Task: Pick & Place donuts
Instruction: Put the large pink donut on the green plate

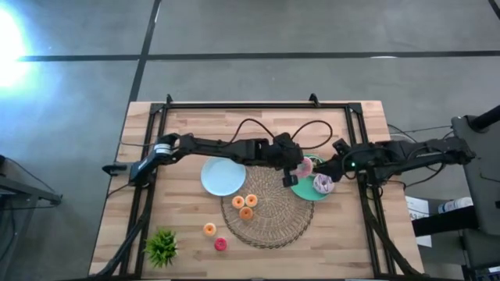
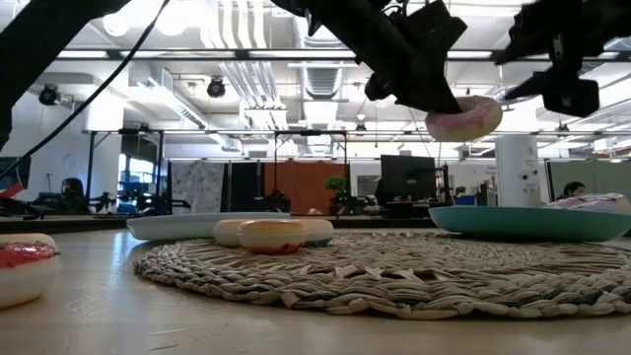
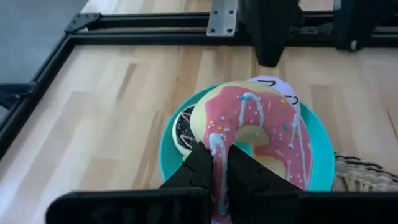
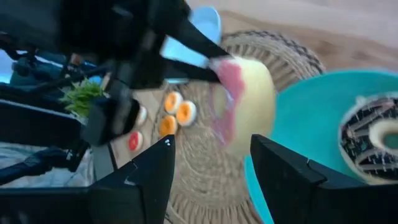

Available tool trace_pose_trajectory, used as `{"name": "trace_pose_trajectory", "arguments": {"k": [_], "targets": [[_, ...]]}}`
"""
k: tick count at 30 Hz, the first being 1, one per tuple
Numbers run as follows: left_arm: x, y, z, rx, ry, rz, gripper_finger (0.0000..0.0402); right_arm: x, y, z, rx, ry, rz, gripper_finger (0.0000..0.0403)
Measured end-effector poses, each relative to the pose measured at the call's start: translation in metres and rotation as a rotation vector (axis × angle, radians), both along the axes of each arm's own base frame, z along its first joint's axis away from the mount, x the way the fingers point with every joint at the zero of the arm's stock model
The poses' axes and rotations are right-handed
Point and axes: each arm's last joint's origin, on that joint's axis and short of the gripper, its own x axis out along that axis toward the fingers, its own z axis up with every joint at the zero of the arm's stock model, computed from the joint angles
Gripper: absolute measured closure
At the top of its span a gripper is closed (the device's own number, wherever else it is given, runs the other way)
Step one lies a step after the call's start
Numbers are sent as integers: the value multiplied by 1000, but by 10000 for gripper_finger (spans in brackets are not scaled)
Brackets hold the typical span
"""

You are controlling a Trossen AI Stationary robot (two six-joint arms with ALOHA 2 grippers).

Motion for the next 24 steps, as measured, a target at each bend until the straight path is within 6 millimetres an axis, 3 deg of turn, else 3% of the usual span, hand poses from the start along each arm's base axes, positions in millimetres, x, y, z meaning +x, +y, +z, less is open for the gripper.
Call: {"name": "trace_pose_trajectory", "arguments": {"k": [4, 13, 20, 24], "targets": [[2, -3, 3, 4, -39, -13, 401, 4, 1, -12, 20, 24, 14, 186], [3, -8, 5, -36, -57, -44, 401, 11, 1, -14, -13, 50, 0, 138], [-1, -12, 6, -51, -29, -72, 401, 10, 1, -16, -30, 70, 9, 136], [0, -12, 10, -51, -65, -71, 401, 14, 2, -16, -14, 65, 25, 154]]}}
